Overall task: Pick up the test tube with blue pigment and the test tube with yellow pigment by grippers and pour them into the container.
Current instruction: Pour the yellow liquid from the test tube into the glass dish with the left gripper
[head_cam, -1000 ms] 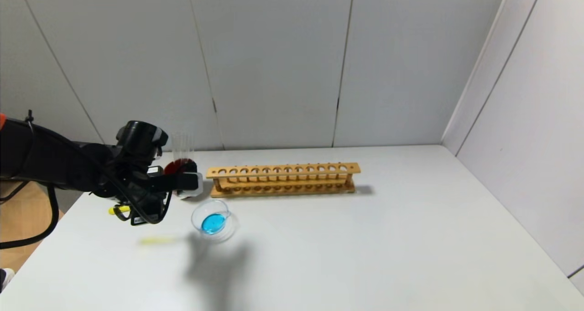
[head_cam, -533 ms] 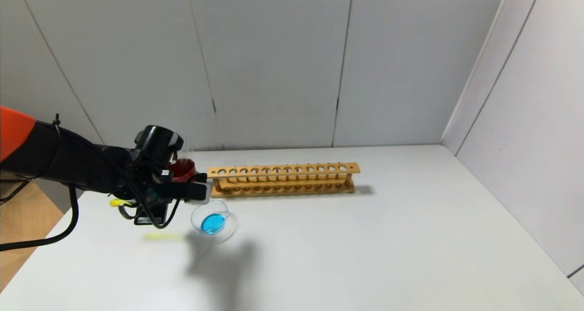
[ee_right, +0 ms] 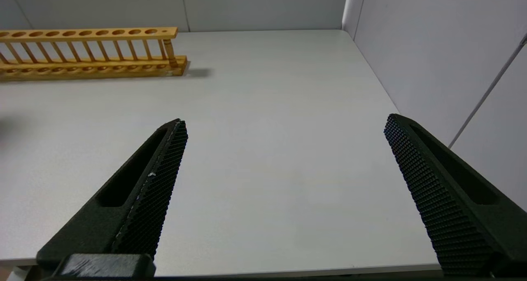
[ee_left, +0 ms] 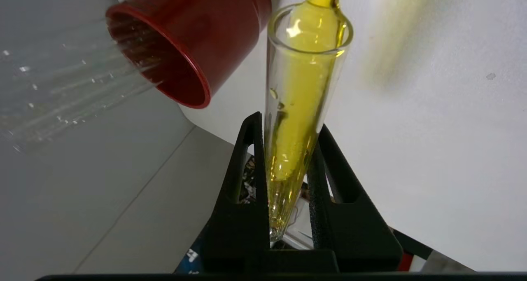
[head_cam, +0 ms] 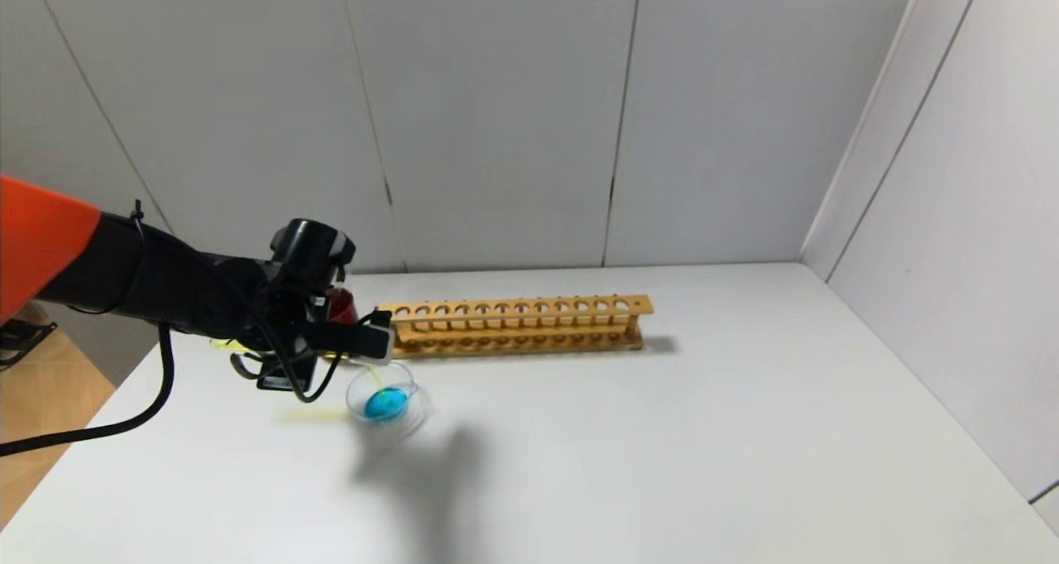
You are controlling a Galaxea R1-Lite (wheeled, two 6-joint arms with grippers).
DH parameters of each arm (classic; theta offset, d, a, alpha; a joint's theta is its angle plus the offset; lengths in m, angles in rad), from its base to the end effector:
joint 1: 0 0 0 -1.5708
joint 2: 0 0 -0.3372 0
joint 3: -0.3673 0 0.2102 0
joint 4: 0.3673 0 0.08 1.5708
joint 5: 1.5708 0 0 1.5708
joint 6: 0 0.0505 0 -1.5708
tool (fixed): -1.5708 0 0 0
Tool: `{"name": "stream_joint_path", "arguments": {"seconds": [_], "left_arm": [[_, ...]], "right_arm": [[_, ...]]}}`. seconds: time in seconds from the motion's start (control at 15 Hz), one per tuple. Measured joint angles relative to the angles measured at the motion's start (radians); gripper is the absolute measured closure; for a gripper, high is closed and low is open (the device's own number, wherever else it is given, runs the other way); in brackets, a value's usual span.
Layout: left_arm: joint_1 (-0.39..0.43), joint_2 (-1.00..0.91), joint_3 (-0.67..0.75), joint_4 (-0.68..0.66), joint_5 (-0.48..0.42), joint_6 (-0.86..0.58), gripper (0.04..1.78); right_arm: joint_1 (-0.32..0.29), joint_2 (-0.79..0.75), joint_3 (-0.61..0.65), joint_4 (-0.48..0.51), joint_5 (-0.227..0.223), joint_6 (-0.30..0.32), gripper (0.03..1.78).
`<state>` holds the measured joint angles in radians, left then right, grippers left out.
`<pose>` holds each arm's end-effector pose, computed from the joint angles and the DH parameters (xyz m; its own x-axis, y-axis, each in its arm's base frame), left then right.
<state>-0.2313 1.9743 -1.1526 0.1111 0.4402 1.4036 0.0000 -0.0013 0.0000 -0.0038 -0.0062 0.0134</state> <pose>0.3905 -0.0699 0.1169 0.6221 0.2913 -0.7267 0.7644 -0.0254 0.6442 -0.0106 -0.0003 0.0760 1.0000 -0.0062 0.0051 0.0061 0.9999 0.0134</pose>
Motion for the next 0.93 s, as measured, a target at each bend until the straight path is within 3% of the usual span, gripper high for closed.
{"name": "stream_joint_path", "arguments": {"seconds": [0.6, 0.93], "left_arm": [[-0.005, 0.050, -0.011, 0.000, 0.008, 0.006, 1.50], [-0.021, 0.053, -0.012, 0.000, 0.057, 0.039, 1.50]], "right_arm": [[0.000, 0.000, 0.000, 0.000, 0.000, 0.000, 0.06], [0.000, 0.000, 0.000, 0.000, 0.000, 0.000, 0.06]]}}
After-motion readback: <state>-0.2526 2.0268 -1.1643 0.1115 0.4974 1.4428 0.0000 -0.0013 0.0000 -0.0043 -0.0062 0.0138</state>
